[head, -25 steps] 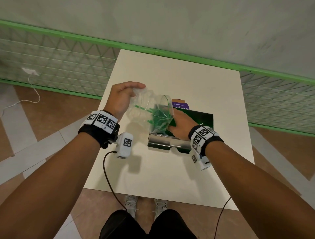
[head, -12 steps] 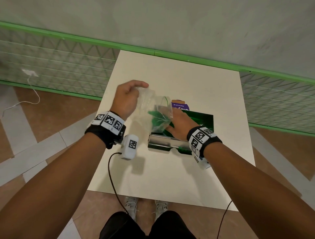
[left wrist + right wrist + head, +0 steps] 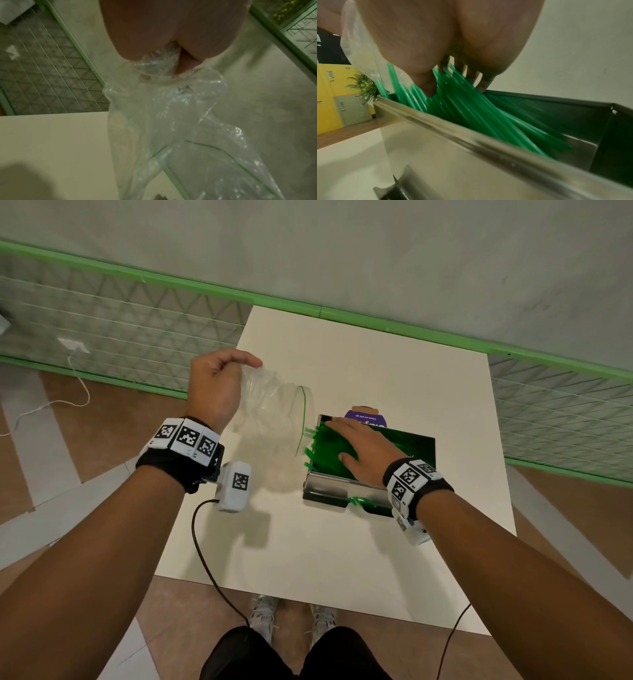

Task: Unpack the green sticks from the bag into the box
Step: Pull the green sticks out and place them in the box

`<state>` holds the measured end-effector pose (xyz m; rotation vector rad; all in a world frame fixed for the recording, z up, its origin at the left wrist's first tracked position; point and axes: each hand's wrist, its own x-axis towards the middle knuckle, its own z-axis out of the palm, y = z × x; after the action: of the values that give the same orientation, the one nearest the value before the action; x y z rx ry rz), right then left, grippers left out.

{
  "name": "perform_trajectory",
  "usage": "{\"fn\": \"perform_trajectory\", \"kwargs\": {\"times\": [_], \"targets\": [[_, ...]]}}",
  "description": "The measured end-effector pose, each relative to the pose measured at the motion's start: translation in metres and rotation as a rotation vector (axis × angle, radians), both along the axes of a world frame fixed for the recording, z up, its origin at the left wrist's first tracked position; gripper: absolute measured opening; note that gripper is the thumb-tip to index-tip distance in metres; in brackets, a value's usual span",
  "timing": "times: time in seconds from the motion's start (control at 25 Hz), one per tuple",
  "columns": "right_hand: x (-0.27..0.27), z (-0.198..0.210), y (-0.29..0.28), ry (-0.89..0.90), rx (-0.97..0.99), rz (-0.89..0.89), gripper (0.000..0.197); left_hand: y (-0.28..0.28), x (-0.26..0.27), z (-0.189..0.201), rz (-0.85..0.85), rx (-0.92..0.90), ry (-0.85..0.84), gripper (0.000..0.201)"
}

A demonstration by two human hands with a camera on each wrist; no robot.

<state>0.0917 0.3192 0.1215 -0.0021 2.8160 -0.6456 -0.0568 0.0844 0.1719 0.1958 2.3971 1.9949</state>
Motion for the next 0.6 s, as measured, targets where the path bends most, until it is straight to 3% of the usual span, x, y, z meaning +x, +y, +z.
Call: {"fn": "perform_trajectory", "kwargs": {"times": [0.24, 0.52, 0.6], "targets": [[0.001, -0.003, 0.001, -0.019, -0.052, -0.042, 0.077, -0.025, 0.004, -0.043, 0.108, -0.054, -0.049, 0.043], [0.001, -0.003, 0.0, -0.053, -0.105, -0.118, 0.085, -0.038, 0.034, -0.132, -0.29, -0.579, -0.286, 0.075], [0.004, -0.002, 0.002, -0.044, -0.126, -0.122, 0.087, -0.04, 0.046, -0.146, -0.375, -0.66, -0.349, 0.075]]}}
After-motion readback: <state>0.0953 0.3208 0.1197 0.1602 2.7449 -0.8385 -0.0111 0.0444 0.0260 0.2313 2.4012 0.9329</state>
